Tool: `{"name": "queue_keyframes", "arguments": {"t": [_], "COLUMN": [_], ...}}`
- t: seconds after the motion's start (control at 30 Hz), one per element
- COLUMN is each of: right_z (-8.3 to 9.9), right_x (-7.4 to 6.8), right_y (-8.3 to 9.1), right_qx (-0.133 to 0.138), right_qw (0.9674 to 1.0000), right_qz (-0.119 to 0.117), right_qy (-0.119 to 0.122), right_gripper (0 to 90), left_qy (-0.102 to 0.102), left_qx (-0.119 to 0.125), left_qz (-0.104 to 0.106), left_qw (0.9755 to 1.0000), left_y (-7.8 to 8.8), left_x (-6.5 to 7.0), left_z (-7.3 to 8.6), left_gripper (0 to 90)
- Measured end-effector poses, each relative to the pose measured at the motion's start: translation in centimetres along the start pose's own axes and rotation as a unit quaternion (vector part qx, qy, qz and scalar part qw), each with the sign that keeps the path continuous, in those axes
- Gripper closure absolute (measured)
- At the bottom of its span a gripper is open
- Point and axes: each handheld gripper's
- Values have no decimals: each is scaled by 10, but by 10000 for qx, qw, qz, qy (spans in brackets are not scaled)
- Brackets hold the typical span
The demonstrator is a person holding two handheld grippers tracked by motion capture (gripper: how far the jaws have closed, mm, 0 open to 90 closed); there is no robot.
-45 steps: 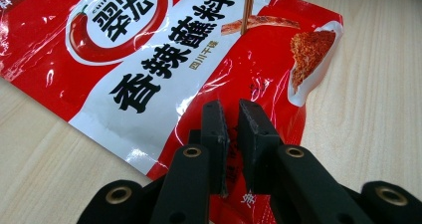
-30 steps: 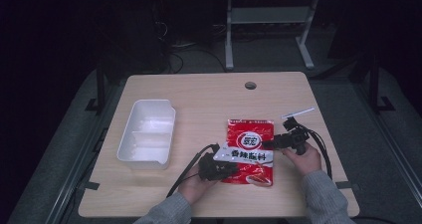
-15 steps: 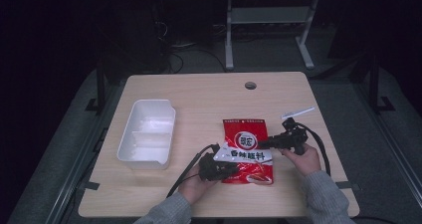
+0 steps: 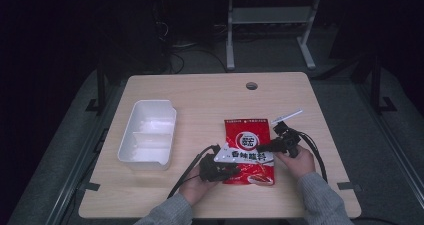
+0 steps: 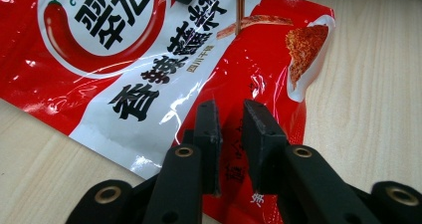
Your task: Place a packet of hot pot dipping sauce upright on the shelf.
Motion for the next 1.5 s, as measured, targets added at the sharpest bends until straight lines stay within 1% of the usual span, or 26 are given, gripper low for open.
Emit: {"name": "queue_keyframes", "arguments": {"t": [0.07, 0.2, 0.37, 0.5, 0.6, 0.73, 0.87, 1.1, 1.2, 1.33, 1.5], "right_z": [0, 1, 1, 1, 1, 1, 0, -3, -5, -14, -25], "right_x": [0, 0, 0, -2, -4, -6, -8, -13, -15, -23, -32], "right_y": [1, 2, 5, 8, 11, 17, 24, 32, 36, 40, 42], "right_qx": [23, 13, 44, 83, 149, 271, 408, 544, 592, 697, 741], "right_qw": [10000, 10000, 10000, 9999, 9999, 9996, 9990, 9984, 9981, 9973, 9967], "right_qz": [-6, -10, -69, -61, -71, -88, -160, -162, -180, -209, -268], "right_qy": [-7, -10, -10, 16, 11, 1, -22, -12, 7, 81, 172], "right_gripper": [845, 867, 880, 883, 884, 885, 886, 887, 888, 888, 889], "left_qy": [38, 78, 91, 23, 4, -78, -162, -241, -261, -300, -284], "left_qx": [50, 62, 6, 1, 63, 146, 157, 155, 172, 181, 232], "left_qz": [-7, -32, -28, -13, -13, 22, 78, 129, 113, 60, 10], "left_qw": [10000, 9999, 10000, 10000, 10000, 9999, 9997, 9995, 9994, 9994, 9993], "left_y": [0, 0, 4, 10, 15, 21, 24, 33, 39, 48, 58], "left_x": [0, -1, 1, 4, 7, 12, 17, 24, 26, 28, 29], "left_z": [1, 1, 2, 2, 2, 1, 1, 5, 9, 15, 24], "left_gripper": [742, 719, 645, 591, 542, 496, 459, 416, 398, 377, 364]}}
Point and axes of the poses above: each handheld gripper's, and its own axes: y roughly backward along the jaws, z roughly out of its underside, x roughly to its right, and after that the axes turned 4 degrees about z, right-handed
